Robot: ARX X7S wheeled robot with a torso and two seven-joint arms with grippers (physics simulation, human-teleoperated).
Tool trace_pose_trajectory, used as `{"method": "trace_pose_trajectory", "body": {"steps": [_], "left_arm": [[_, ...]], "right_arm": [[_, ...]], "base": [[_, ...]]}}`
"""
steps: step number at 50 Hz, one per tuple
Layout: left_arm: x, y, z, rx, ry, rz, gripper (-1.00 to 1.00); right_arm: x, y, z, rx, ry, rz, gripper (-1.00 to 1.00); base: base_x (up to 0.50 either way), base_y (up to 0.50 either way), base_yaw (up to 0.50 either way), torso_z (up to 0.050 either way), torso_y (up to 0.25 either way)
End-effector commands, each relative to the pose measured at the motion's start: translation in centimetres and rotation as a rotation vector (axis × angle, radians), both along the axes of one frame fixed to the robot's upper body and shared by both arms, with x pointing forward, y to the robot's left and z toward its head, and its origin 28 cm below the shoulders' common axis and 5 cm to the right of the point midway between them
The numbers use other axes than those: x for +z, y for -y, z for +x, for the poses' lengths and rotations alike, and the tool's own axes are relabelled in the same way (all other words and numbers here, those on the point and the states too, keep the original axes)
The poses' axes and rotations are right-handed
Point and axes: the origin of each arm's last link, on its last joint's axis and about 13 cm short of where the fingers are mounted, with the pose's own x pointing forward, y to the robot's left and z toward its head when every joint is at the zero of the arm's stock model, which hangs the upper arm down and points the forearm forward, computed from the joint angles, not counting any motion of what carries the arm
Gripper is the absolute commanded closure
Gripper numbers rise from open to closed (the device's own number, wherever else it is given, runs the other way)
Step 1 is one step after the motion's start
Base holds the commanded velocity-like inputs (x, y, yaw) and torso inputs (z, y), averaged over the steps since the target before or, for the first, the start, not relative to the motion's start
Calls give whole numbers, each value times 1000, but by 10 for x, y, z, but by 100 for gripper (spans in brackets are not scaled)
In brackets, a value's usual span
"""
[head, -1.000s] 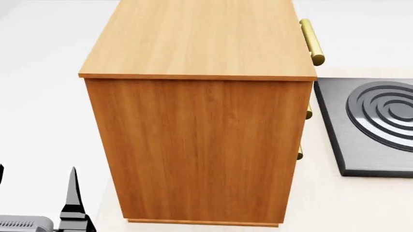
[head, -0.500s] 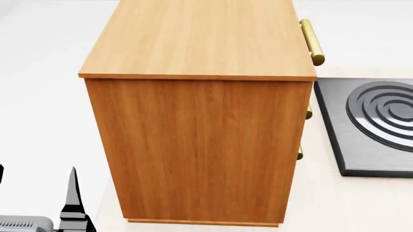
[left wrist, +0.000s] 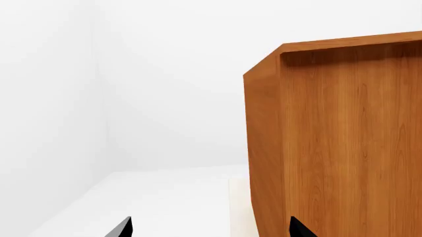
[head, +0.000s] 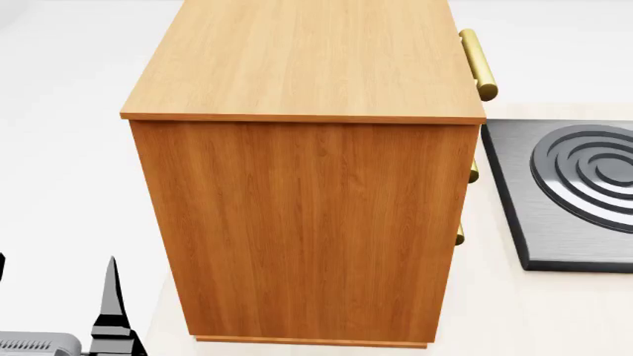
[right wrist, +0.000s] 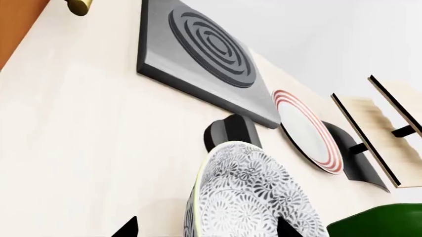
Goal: Put the bowl on the top of the cabinet.
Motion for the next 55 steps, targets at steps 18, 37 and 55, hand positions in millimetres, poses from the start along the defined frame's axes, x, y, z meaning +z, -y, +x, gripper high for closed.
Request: {"method": "trace_pose_trajectory", "body": {"steps": [18,37,55], "left_arm": [[0,0,-1,2,1,-1,-100],[0,1,-1,-2,2,-1,-100],[0,0,-2,1,4,-1,-100]], "right_arm": [[-3,4,2,-15,-3,9,-100],[-6,5,4,-24,-6,9,-100],[-8,6,7,-34,-5,7,-100]], "base": [[0,0,0,0,0],[0,0,0,0,0],[0,0,0,0,0]]}}
